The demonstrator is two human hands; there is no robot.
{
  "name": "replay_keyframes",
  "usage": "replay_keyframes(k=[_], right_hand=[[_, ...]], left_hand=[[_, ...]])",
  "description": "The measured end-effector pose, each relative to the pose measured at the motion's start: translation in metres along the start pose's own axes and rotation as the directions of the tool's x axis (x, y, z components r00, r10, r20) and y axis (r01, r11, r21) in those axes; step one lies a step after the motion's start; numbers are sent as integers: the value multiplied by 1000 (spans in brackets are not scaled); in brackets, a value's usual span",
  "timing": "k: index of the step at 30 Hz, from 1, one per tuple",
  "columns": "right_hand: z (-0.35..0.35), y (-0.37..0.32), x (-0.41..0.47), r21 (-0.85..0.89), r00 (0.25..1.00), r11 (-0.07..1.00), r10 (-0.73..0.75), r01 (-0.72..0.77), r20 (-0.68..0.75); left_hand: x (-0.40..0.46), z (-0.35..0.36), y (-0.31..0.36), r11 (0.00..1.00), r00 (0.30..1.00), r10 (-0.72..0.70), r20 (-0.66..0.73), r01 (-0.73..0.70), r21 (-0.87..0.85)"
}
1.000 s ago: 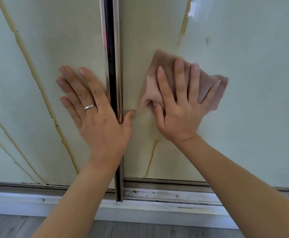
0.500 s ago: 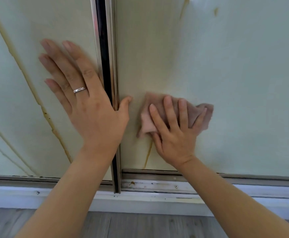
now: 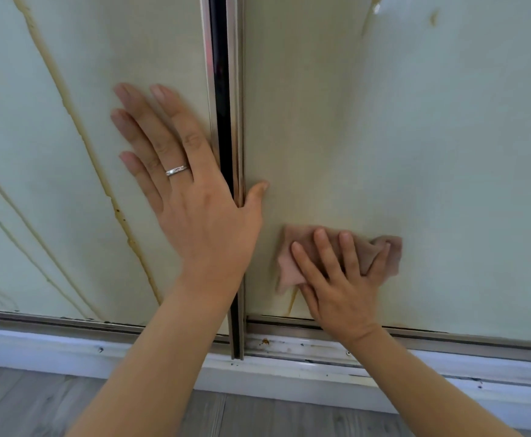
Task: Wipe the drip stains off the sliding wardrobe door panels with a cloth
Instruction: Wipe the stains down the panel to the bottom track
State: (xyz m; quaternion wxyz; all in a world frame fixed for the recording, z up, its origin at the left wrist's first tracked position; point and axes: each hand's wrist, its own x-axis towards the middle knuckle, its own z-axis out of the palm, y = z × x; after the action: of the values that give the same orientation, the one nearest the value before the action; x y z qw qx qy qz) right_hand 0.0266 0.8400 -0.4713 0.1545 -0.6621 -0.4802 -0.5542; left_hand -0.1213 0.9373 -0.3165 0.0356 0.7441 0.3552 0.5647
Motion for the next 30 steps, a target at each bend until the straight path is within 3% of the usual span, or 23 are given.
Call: replay_keyframes(k=[16,22,26,30], right_hand=[[5,-16,-36,11,997,999,35,-36,74],[12,-10,-19,32,1000,999,-22,22,17],[11,-10,-78,15,963,980,-195,196,183],[5,-32,-72,33,961,991,-131,127,243]], left_hand=[[-46,20,-17,997,998,-55,42,57,-42],[-45,21,-18,996,998,-57,33,59,-67],[-46,21,-17,997,998,-52,29,54,-55],[-45,21,-18,997,998,-56,30,58,-51]])
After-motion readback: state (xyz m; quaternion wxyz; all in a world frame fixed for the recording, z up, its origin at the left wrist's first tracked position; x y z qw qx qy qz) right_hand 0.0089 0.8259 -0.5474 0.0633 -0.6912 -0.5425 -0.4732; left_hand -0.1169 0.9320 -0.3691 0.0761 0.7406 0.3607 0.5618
